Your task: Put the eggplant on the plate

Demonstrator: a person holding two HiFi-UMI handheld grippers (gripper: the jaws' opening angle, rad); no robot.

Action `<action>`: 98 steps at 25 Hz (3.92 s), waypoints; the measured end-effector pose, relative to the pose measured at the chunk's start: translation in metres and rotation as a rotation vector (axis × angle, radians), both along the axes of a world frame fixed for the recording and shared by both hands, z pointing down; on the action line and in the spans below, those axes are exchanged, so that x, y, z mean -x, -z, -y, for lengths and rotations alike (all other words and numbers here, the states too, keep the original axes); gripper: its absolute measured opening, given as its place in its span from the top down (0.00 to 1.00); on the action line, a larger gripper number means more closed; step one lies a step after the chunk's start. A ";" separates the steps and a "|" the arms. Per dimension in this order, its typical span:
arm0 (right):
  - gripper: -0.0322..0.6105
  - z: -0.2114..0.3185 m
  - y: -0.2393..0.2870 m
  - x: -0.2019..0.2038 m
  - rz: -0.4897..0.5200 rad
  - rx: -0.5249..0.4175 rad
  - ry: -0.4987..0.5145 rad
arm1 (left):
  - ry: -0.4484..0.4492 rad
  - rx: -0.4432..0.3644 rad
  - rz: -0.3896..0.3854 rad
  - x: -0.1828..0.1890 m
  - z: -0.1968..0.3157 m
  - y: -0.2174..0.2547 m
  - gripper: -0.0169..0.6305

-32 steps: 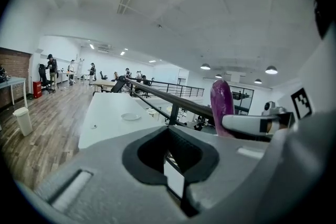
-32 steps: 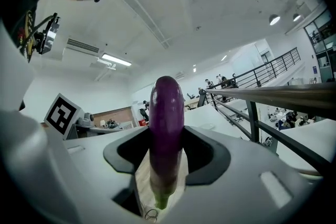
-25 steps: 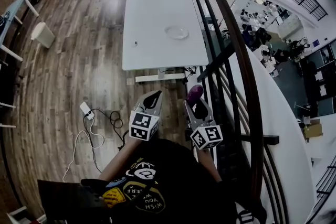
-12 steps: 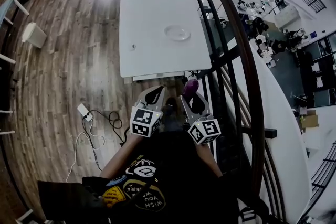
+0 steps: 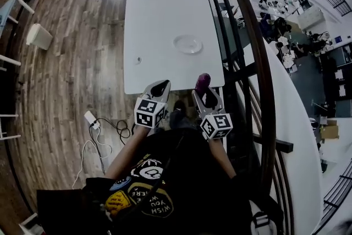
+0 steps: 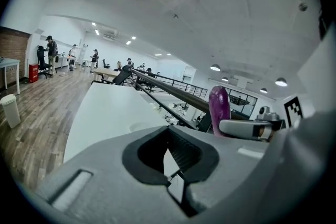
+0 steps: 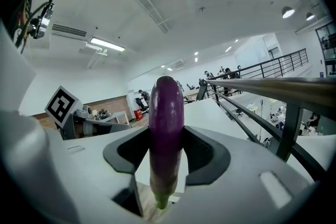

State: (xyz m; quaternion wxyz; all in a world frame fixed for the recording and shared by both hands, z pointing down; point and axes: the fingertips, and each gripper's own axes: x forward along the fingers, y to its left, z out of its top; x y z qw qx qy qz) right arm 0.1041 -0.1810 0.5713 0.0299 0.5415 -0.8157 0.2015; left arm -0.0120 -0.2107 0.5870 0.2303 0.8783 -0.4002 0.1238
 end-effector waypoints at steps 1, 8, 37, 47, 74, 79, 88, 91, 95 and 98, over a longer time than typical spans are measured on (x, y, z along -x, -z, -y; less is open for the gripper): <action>0.63 0.010 -0.003 -0.007 -0.002 0.005 0.003 | -0.002 -0.003 0.008 -0.006 0.011 -0.002 0.97; 0.63 0.095 -0.022 -0.040 -0.042 0.057 0.077 | 0.028 0.036 -0.009 -0.041 0.094 0.001 0.97; 0.63 0.280 -0.267 -0.005 -1.078 0.392 1.041 | 0.237 0.138 -0.007 0.040 0.157 -0.050 0.97; 0.61 0.274 -0.272 0.001 -1.075 0.363 1.068 | 0.235 0.132 0.002 0.043 0.155 -0.055 0.97; 0.95 0.162 0.027 -0.075 -0.122 -0.007 -0.142 | 0.013 -0.116 0.072 -0.055 0.163 0.041 0.97; 0.95 0.161 0.022 -0.062 -0.133 0.004 -0.093 | 0.038 -0.108 0.079 -0.049 0.162 0.038 0.97; 0.95 0.171 0.027 -0.055 -0.139 -0.008 -0.064 | 0.047 -0.101 0.066 -0.046 0.168 0.041 0.97; 0.95 0.169 0.024 -0.054 -0.143 -0.011 -0.055 | 0.045 -0.104 0.072 -0.047 0.166 0.038 0.97; 0.95 0.166 0.022 -0.054 -0.148 -0.005 -0.046 | 0.038 -0.098 0.068 -0.051 0.164 0.038 0.97; 0.95 0.167 0.023 -0.053 -0.151 -0.004 -0.041 | 0.035 -0.096 0.066 -0.052 0.163 0.038 0.97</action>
